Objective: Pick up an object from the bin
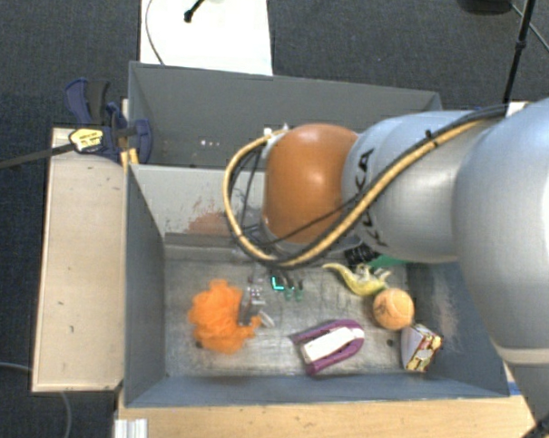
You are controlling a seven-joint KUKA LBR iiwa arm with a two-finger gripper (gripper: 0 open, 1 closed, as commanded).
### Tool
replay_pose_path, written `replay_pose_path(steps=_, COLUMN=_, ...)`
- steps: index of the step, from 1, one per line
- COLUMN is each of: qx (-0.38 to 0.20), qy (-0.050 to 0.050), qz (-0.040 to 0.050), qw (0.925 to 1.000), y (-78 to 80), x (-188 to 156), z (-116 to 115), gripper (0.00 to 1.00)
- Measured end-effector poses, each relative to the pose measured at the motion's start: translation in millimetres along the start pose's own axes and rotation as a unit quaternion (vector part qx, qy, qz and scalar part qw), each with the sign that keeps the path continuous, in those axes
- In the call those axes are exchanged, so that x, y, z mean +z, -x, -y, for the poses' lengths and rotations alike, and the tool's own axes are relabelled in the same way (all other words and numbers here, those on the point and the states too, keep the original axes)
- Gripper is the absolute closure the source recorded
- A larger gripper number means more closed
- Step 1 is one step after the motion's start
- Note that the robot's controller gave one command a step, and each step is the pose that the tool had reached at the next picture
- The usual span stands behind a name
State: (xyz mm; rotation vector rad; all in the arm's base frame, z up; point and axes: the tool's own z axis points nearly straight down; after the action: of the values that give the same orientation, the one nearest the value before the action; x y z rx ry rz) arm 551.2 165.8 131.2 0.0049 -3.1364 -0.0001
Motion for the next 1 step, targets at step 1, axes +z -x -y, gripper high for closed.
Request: replay_pose_path(steps=1, qx=0.003, qy=0.001, qz=0.0038, qw=1.0, y=2.4, x=-4.0, z=0.8, gripper=1.0)
